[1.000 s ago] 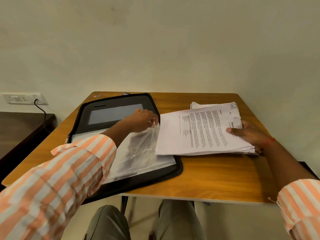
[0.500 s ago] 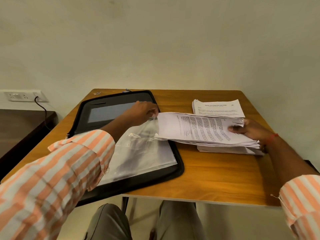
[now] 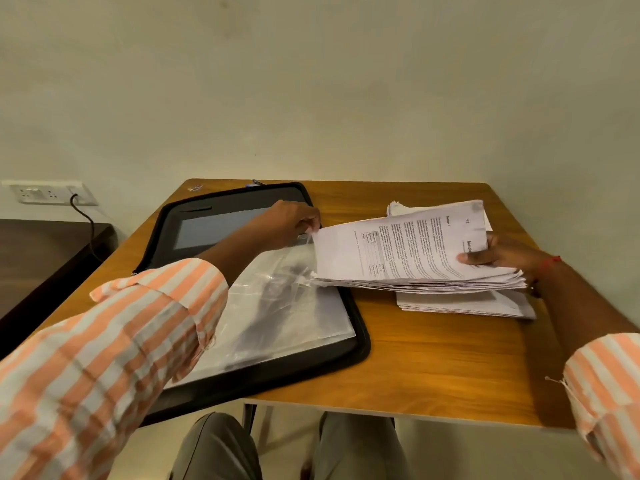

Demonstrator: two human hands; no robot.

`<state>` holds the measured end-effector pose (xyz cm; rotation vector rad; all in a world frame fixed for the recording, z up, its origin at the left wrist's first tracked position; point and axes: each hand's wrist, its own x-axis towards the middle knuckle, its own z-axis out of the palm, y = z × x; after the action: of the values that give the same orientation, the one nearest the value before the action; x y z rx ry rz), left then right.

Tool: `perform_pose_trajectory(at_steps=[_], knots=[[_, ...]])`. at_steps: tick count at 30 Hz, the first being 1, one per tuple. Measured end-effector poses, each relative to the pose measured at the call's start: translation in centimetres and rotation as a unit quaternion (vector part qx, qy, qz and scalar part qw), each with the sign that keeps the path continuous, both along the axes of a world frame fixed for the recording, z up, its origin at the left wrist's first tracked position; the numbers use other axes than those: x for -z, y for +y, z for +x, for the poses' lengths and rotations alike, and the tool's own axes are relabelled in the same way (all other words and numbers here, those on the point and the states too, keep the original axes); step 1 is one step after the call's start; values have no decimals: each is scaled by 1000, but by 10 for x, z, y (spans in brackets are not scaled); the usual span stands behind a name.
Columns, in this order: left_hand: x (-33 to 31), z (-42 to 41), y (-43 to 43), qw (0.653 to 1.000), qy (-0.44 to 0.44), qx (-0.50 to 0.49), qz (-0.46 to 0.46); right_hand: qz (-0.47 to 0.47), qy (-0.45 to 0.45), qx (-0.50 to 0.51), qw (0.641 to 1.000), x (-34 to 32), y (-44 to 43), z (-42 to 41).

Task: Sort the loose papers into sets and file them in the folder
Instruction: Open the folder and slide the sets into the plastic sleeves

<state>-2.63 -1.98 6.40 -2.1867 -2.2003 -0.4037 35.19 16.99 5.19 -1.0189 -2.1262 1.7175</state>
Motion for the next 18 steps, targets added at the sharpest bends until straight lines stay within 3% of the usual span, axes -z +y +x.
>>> perform_pose_trajectory(at_steps=[7, 12, 16, 18], knots=[[7, 4, 1, 999, -3, 13, -33, -131, 55, -14, 990, 3, 5, -13], [17, 14, -4, 999, 0, 3, -47, -48, 33, -20, 998, 2, 6, -14], [24, 25, -8, 998, -23, -44, -31, -63, 28, -54, 996, 11, 13, -9], [32, 33, -13, 992, -52, -115, -20, -72, 21, -41, 996, 13, 11, -14]])
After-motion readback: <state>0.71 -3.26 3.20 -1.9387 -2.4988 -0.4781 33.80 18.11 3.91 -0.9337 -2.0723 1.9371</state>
